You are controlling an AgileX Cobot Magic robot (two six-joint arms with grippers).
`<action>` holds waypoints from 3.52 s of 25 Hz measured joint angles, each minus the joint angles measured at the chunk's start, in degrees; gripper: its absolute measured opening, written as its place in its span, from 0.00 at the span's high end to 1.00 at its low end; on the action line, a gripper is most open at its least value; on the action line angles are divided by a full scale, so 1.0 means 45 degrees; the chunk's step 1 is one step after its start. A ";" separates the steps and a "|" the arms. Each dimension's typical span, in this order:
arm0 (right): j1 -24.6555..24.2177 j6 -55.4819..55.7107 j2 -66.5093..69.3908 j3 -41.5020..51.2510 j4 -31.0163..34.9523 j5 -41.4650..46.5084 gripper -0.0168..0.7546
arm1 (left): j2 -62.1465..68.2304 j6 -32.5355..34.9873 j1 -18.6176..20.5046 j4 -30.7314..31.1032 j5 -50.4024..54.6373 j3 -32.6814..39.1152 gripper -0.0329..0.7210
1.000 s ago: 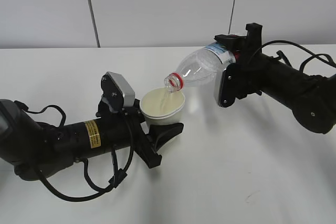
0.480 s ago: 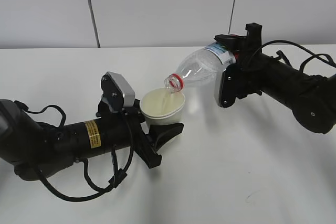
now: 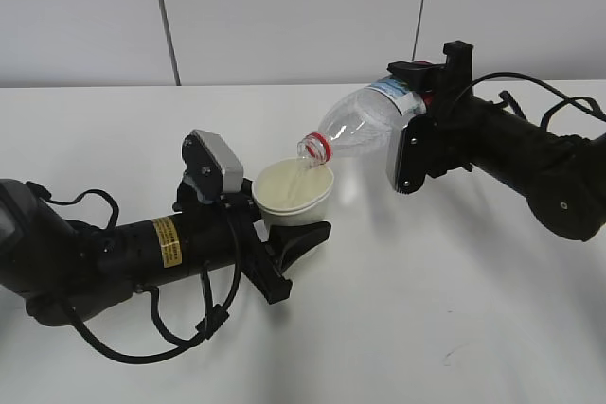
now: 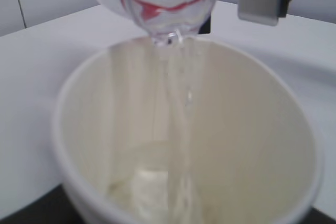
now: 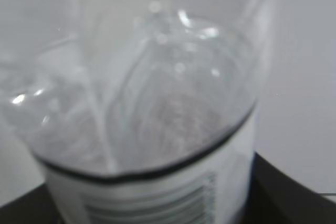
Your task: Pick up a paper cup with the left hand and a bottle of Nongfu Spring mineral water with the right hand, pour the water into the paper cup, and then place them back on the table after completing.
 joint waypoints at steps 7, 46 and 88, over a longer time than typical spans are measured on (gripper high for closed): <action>0.0000 -0.0050 0.0000 0.0000 0.0000 0.0000 0.44 | 0.0000 0.0000 0.0000 0.0000 0.0012 0.0000 0.43; 0.0000 0.0658 0.0000 0.0000 0.0259 -0.0026 0.44 | 0.0010 0.0000 0.0000 0.0004 0.0097 0.0000 0.43; 0.0000 1.7235 0.0000 0.0000 0.1696 -0.0074 0.44 | 0.0010 0.0000 0.0000 -0.1267 0.0097 0.0000 0.43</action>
